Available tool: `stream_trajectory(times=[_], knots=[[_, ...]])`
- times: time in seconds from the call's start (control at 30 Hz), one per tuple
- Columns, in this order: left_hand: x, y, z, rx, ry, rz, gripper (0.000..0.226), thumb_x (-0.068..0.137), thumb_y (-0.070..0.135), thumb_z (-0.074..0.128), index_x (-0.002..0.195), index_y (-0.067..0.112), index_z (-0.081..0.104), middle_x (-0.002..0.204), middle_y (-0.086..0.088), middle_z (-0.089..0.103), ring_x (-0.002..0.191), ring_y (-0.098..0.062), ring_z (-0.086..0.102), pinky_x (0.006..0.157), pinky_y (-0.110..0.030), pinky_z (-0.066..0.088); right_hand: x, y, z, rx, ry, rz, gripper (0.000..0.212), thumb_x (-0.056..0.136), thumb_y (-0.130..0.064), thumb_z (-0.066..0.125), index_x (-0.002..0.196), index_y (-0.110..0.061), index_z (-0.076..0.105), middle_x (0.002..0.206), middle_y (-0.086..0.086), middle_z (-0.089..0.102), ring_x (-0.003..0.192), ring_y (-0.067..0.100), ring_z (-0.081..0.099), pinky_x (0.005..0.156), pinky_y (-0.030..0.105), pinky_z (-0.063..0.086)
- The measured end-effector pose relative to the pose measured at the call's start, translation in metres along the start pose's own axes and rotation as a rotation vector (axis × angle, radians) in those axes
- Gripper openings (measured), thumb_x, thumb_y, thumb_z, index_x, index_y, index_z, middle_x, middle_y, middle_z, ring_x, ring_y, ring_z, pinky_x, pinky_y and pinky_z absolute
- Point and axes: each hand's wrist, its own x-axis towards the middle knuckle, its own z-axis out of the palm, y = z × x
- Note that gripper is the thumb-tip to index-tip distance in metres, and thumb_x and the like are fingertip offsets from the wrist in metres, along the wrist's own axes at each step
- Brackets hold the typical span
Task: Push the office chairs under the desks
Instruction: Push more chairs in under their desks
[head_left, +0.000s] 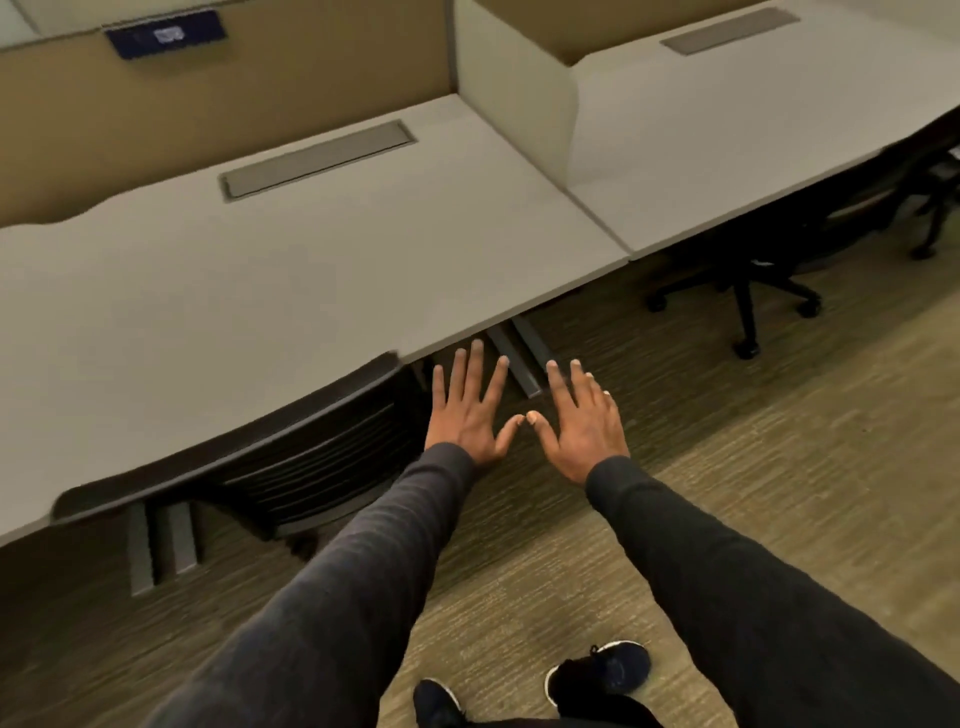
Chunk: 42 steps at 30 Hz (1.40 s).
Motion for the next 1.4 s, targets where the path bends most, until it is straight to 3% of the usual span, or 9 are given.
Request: stream_trajectory(times=[0.07, 0.2, 0.47, 0.9, 1.17, 1.4], knots=[[0.033, 0.066, 0.003, 0.006, -0.044, 0.057, 0.083, 0.097, 0.068, 0.023, 0.16, 0.025, -0.009, 0.163, -0.013, -0.025, 0.15, -0.033, -0.022, 0.12, -0.057, -0.012, -0.005, 0.064, -0.025, -0.001, 0.013, 0.057, 0.077, 0.099, -0.06, 0.033, 0.16, -0.029, -0.002, 0.167, 0.014, 0.001, 0.153, 0.032, 0.007, 0.123, 0.052, 0.012], [0.065, 0.138, 0.001, 0.009, -0.139, 0.095, 0.079, 0.098, 0.064, 0.022, 0.161, 0.02, 0.002, 0.166, -0.017, -0.01, 0.153, -0.033, -0.012, 0.12, -0.054, -0.01, -0.009, 0.122, -0.046, -0.008, 0.014, 0.096, 0.077, 0.099, -0.061, 0.032, 0.16, -0.027, 0.002, 0.167, 0.014, 0.006, 0.153, 0.032, 0.01, 0.123, 0.051, 0.013], [0.128, 0.324, 0.001, -0.063, -0.171, 0.302, 0.076, 0.099, 0.057, 0.03, 0.16, 0.017, 0.01, 0.167, -0.018, 0.0, 0.154, -0.034, -0.003, 0.123, -0.054, -0.001, -0.035, 0.287, -0.104, -0.002, 0.054, 0.31, 0.077, 0.098, -0.063, 0.032, 0.16, -0.026, 0.005, 0.166, 0.014, 0.011, 0.152, 0.032, 0.014, 0.122, 0.051, 0.017], [0.232, 0.485, 0.015, -0.047, -0.158, 0.399, 0.078, 0.098, 0.06, 0.028, 0.16, 0.015, 0.012, 0.166, -0.021, 0.006, 0.153, -0.036, 0.002, 0.123, -0.055, 0.001, -0.014, 0.458, -0.155, -0.033, 0.092, 0.413, 0.08, 0.094, -0.065, 0.024, 0.16, -0.023, 0.009, 0.165, 0.015, 0.019, 0.151, 0.031, 0.021, 0.12, 0.052, 0.019], [0.343, 0.577, 0.022, -0.089, -0.203, 0.28, 0.081, 0.098, 0.065, 0.026, 0.16, 0.014, 0.011, 0.165, -0.021, 0.006, 0.153, -0.036, 0.002, 0.123, -0.055, 0.001, 0.064, 0.589, -0.202, -0.039, 0.017, 0.356, 0.076, 0.098, -0.062, 0.031, 0.16, -0.023, 0.009, 0.165, 0.014, 0.019, 0.149, 0.031, 0.024, 0.119, 0.051, 0.021], [0.43, 0.66, 0.004, -0.077, -0.201, 0.267, 0.082, 0.097, 0.067, 0.026, 0.159, 0.014, 0.014, 0.166, -0.02, 0.008, 0.153, -0.035, 0.004, 0.123, -0.055, 0.003, 0.111, 0.689, -0.253, -0.025, 0.05, 0.373, 0.077, 0.098, -0.061, 0.032, 0.16, -0.02, 0.012, 0.163, 0.016, 0.023, 0.148, 0.033, 0.026, 0.118, 0.052, 0.023]])
